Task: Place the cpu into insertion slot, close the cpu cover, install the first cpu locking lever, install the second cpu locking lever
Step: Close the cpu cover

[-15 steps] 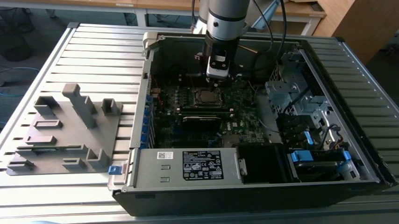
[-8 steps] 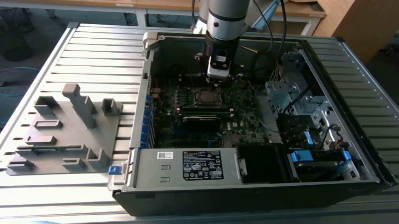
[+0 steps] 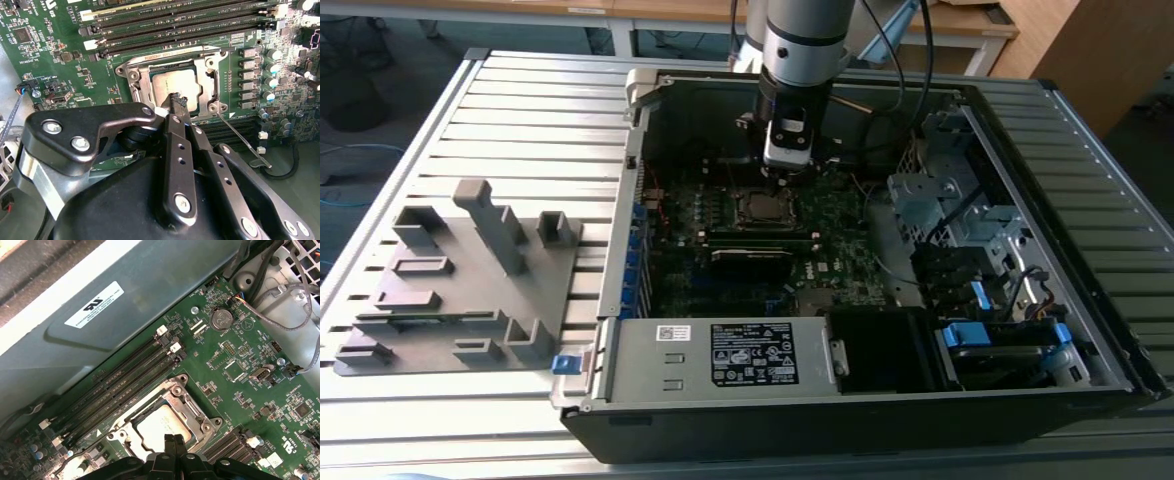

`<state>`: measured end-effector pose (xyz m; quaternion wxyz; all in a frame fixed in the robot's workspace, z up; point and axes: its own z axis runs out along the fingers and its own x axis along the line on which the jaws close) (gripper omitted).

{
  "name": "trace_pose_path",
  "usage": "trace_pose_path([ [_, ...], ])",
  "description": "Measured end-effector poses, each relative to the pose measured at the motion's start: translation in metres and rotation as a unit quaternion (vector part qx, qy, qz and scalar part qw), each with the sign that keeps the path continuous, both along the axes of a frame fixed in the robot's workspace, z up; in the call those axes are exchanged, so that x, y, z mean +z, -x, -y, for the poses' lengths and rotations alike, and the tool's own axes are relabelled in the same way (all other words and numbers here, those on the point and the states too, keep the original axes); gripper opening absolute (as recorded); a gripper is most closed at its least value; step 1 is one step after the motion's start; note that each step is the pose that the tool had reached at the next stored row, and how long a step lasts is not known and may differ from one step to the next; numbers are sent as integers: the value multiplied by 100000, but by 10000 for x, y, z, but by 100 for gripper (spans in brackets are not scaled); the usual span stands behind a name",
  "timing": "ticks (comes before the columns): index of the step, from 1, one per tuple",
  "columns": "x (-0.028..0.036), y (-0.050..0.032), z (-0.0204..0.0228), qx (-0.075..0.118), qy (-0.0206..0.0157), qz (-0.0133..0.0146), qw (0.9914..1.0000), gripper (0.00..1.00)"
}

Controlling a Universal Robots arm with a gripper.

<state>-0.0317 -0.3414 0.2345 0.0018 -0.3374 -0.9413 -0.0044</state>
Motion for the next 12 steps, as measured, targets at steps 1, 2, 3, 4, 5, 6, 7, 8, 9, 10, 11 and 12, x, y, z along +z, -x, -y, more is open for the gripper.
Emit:
trace_pose_path([
  [1,0,0,0,5,-3,2,100000,11],
  [2,0,0,0,6,-2,1,100000,11],
  [3,0,0,0,45,-5,3,100000,11],
  [4,0,0,0,223,-3,2,100000,11],
  [5,0,0,0,602,-2,0,99998,11],
  [6,0,0,0,1120,2,-2,99994,11],
  [7,-1,0,0,1867,-1,0,99983,11],
  [8,-2,0,0,2609,-1,0,99966,11],
  [9,-3,0,0,3365,-4,2,99943,11],
  [10,-3,0,0,4131,-2,1,99915,11],
  [11,-4,0,0,4912,-1,0,99879,11],
  [12,-5,0,0,5714,-2,2,99837,11],
])
